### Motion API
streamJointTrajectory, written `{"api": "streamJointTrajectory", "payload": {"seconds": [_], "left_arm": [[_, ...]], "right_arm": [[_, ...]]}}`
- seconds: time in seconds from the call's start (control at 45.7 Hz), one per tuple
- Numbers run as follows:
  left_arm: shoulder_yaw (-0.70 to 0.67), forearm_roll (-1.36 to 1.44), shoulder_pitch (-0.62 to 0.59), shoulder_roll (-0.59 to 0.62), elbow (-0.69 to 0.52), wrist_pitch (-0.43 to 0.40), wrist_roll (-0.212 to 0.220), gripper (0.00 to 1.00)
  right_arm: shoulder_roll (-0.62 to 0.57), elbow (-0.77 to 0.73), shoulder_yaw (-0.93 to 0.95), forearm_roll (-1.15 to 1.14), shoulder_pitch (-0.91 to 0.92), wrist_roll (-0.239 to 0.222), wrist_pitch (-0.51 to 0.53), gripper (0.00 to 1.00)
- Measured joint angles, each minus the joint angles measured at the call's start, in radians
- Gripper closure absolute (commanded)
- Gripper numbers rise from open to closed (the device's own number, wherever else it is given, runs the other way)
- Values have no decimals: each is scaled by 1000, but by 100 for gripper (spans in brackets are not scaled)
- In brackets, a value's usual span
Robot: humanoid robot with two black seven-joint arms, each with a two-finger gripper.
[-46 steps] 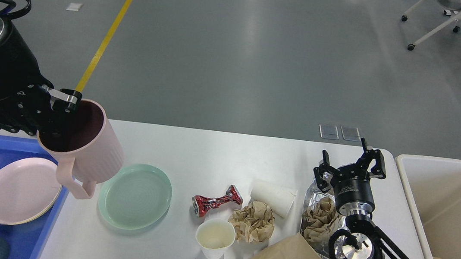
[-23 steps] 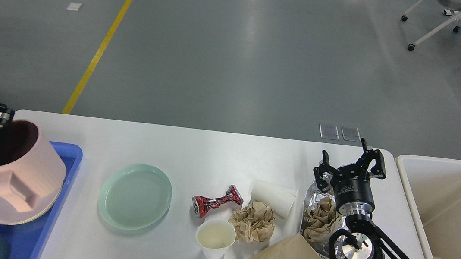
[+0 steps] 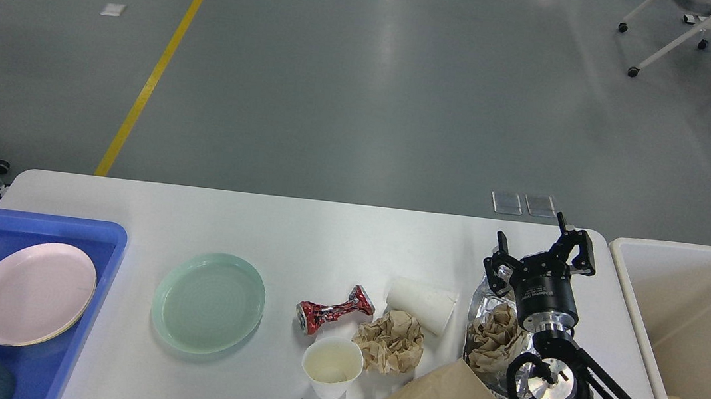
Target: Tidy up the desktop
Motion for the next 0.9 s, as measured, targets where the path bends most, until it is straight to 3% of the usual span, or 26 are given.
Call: {"api": "streamJointTrajectory", "payload": {"seconds": [0.175, 0.197, 0.306, 0.481, 0.678, 0.897], "left_arm": [[-199, 70, 319, 11, 160, 84, -89, 100], [-248, 87, 409, 9, 194, 113, -111, 100], [-338, 100, 545, 5, 260, 177, -152, 100], [-483, 104, 741, -29, 318, 216, -169, 100], [-572, 102, 840, -48, 391, 232, -171, 100], [-585, 102, 871, -63, 403, 238, -172, 100]], "right_arm": [[0, 0, 0, 0, 0, 0, 0, 0], [0, 0, 0, 0, 0, 0, 0, 0], [0, 0, 0, 0, 0, 0, 0, 0], [0, 0, 0, 0, 0, 0, 0, 0], [0, -1, 0, 0, 0, 0, 1, 0], [0, -1, 0, 0, 0, 0, 2, 0]]}}
